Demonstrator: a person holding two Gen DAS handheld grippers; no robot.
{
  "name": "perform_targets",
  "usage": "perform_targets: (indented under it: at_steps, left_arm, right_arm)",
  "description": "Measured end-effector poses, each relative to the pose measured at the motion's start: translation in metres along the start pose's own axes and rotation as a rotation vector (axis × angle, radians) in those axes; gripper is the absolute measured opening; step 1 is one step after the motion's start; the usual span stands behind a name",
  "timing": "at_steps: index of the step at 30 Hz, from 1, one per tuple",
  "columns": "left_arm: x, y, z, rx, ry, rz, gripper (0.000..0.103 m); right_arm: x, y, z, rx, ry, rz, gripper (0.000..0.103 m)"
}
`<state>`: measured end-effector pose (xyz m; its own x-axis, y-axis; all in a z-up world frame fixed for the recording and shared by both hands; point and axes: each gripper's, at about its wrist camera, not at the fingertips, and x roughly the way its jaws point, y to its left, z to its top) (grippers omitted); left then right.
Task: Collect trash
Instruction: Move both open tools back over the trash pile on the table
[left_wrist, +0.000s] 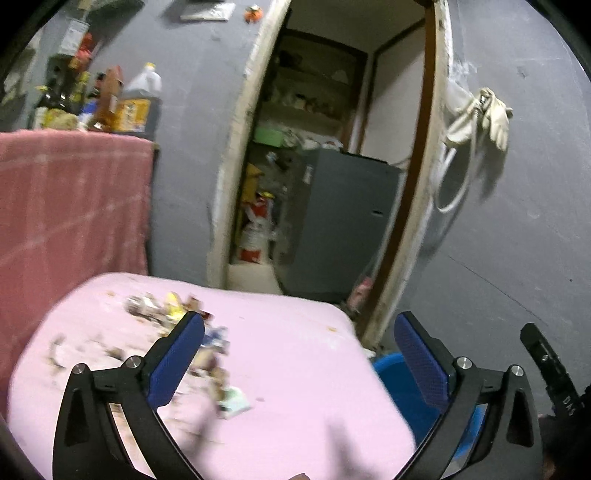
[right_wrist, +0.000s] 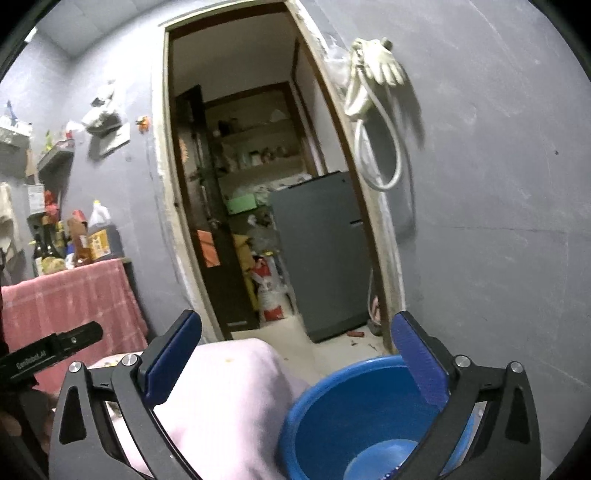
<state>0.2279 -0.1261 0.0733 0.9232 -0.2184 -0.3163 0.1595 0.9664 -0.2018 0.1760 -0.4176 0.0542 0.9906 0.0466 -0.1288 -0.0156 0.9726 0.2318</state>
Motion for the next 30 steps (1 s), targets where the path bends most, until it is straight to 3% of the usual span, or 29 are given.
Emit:
perform_targets:
  at_steps: [13, 26, 30]
  left_arm:
    - [-0.047, 0.056, 0.009, 0.003, -0.108, 0.103, 0.101]
    - [-0.055, 0.121, 0.007, 0.028, -0.115, 0.215, 0.101]
    - [-0.044, 0.142, 0.003, 0.021, -0.076, 0.236, 0.101]
  right_arm:
    - [-0.006, 0.077, 0.015, -0.088, -0.062, 0.143, 0.103]
    - [0.019, 0.147, 0.004, -0.191, -0.049, 0.25, 0.103]
    - [0.035, 0.161, -0.001, -0.21, -0.022, 0.28, 0.103]
